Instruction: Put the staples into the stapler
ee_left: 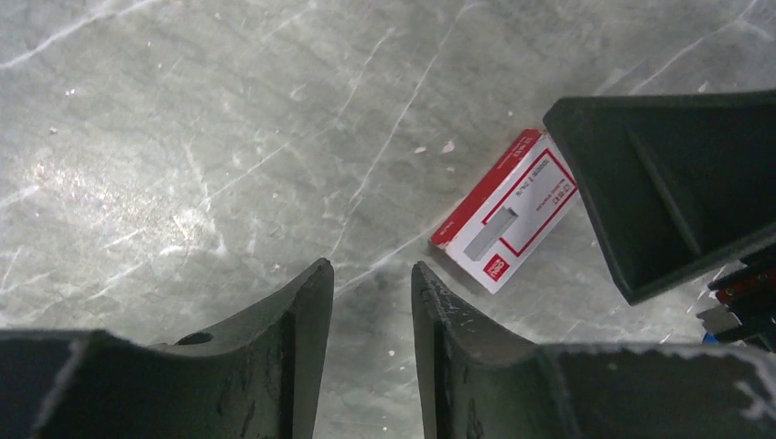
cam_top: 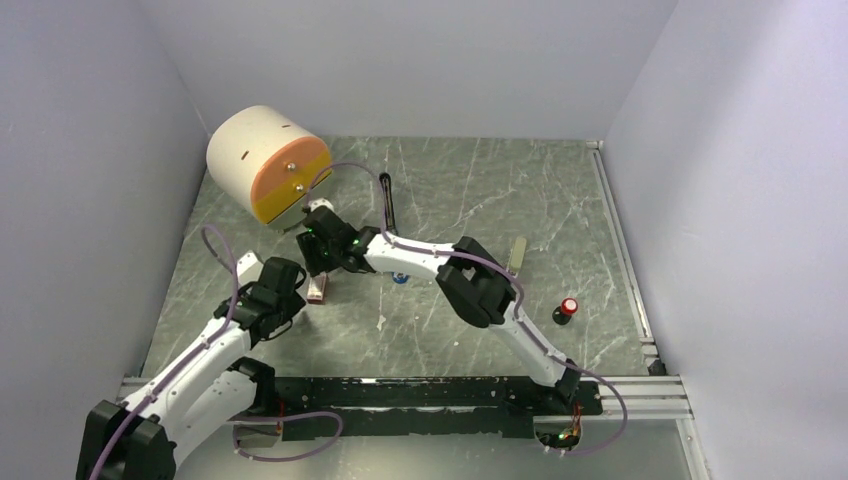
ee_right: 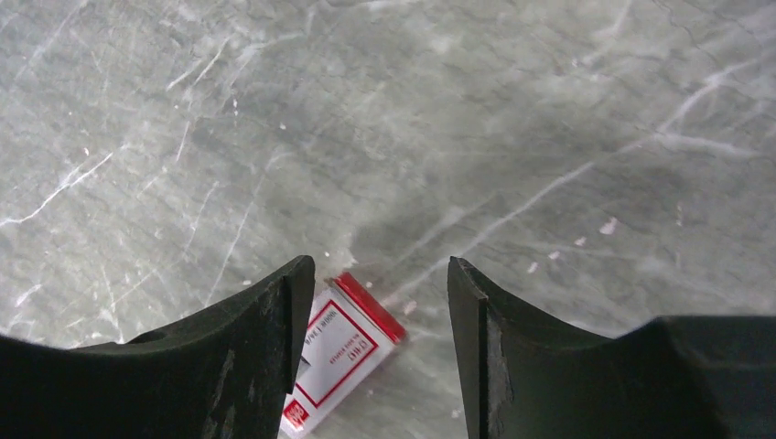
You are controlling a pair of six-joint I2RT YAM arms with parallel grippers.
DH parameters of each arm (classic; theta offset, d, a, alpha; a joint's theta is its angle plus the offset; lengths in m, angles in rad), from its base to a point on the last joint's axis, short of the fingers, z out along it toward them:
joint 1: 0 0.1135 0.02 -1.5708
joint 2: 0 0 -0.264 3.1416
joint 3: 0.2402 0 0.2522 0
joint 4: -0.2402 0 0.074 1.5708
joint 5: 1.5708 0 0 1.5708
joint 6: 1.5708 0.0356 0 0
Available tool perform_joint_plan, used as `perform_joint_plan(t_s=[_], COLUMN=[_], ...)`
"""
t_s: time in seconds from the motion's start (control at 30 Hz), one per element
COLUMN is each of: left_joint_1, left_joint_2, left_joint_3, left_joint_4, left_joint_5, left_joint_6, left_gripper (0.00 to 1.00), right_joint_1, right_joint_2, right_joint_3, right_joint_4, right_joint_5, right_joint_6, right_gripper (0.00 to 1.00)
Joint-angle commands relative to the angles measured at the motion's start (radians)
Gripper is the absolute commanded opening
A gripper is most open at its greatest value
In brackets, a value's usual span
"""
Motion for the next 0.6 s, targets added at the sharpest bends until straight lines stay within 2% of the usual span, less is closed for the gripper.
perform_joint_plan(t_s=[0.0,0.3,0.47,0.57], left_joint_1=[0.014,0.015,0.015,0.015], left_joint_2=[-0.054,-0.153,-0.157,-0.140], left_joint_3=[-0.033,-0.036,-0.068,-0.095], left_joint_4=[-0.035,-0.076,-0.010,0.055], left_joint_5=[0.027,0.025,0.115,0.182], left_joint_6=[-0.051,-0.060,-0.027,-0.008], left_gripper=[0.42,0.42,0.42,0.48], right_joint_1=[0.033,0.059,0.051,0.045], right_joint_2=[0.056,0.085,-0.004,-0.067], right_joint_3=[0.092,0.115,-0.030,-0.102], right_joint_4=[-0.106,-0.250,-0.264,-0.280], right_joint_5=[0.096,0.132,0.148,0.149], right_joint_6=[-0.060,-0.087,-0.016,0.030], right_gripper=[0.59,0.57,0.50,0.48])
